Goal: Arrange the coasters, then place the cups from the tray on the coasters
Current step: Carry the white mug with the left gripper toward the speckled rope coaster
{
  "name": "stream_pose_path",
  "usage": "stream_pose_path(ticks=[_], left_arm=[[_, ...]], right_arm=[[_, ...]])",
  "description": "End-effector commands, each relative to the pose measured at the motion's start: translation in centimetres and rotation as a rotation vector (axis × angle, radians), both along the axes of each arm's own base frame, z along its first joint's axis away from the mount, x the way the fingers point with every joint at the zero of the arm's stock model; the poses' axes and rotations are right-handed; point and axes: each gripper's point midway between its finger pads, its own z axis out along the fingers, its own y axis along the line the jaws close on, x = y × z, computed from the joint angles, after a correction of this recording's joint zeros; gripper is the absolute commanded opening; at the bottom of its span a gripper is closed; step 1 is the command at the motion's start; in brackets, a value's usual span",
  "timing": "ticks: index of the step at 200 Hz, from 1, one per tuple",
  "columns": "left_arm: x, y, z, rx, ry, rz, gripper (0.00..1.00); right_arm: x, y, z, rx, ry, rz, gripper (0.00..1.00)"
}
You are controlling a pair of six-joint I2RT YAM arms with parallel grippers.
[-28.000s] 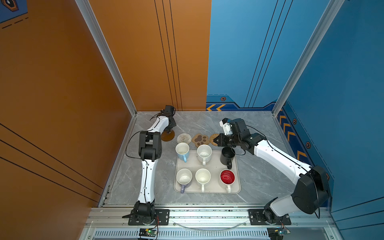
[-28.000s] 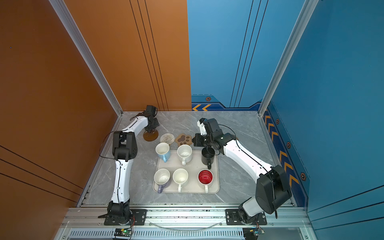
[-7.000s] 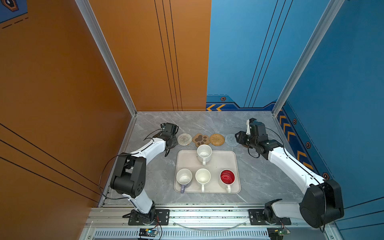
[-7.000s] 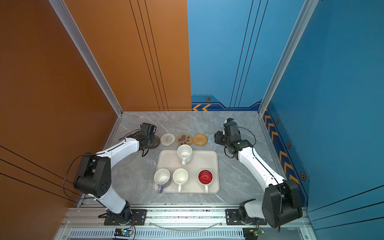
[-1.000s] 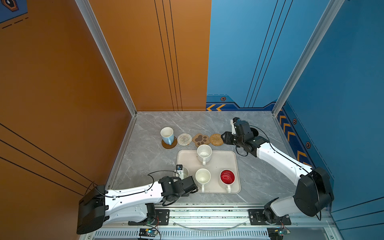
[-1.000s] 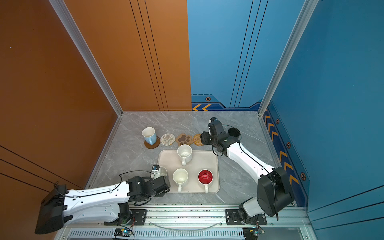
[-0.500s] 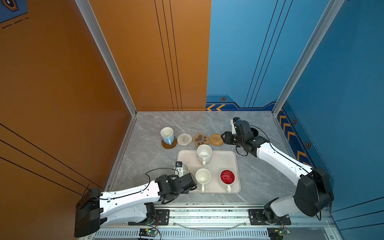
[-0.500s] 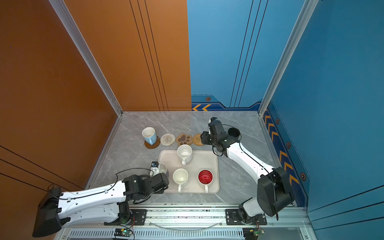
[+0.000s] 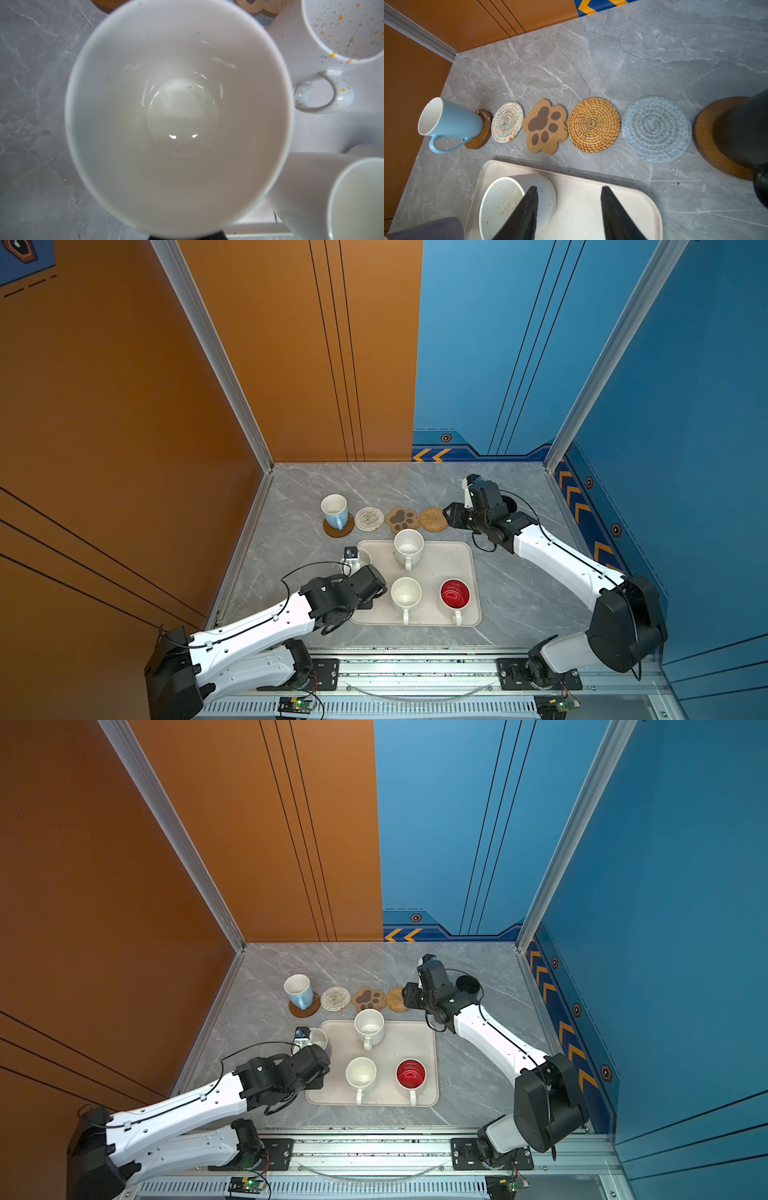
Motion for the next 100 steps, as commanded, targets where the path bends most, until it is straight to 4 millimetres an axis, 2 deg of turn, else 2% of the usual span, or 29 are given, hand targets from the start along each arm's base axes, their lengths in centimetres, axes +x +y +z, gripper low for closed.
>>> stream_pose_path(ticks=[1,100], left_arm=[[2.7,-1.1,2.4,-0.029,-0.079,-0.023,0.00],[10.3,-2.5,2.4,-0.049,-0.098,-0.027,0.00]], right_arm=[[0.5,-0.1,0.1,-0.005,0.000,-0.001,0.48],[0.7,-1.0,0.1,0.012,0.006,-0.008,0.48]])
